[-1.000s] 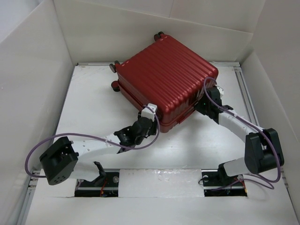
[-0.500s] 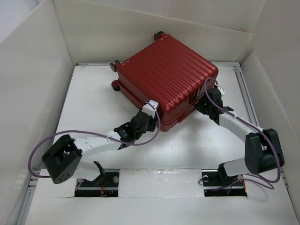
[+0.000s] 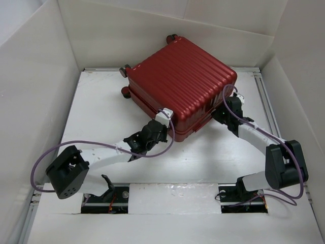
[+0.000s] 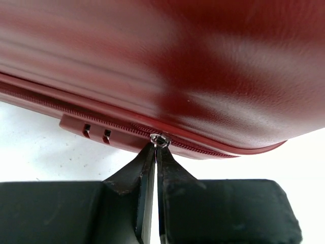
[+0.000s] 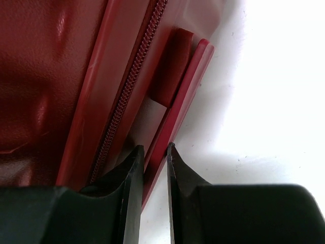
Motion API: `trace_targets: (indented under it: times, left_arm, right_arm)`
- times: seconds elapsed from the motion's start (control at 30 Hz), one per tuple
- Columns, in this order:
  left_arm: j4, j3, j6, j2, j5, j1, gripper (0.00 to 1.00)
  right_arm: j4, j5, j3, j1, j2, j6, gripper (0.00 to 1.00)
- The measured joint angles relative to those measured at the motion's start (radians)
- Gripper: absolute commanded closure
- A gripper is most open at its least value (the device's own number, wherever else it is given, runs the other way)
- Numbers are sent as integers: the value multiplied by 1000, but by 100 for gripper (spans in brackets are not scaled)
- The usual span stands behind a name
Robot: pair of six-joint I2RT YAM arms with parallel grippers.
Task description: Pack the luggage
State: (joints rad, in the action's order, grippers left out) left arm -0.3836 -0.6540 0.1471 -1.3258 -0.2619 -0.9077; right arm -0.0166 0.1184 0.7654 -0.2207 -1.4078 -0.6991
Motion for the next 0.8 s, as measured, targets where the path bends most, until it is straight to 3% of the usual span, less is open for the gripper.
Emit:
trace_targets:
  times: [0.2,0.3,0.47,0.6,0.73,0.8]
  left_arm:
    - [21,0,67,22,-22,11,100]
    - [39,3,130,35,-6,71,100]
    - [59,4,257,40,29,237,100]
    - [66,7,376,46,144,378,100]
    - [-4,21,530,35,323,626,100]
    - [-47,16,589,19,294,741,100]
  right_arm:
    - [33,-36,-26,23,10,0,100]
    - [50,-57,-42,36,19,0,100]
    - [85,-98,-80,57,40,2,100]
    - [100,-140,-101,64,55,1,100]
    - [98,-181,-106,64,59,0,100]
    - [98,-192,-108,67,61,-1,100]
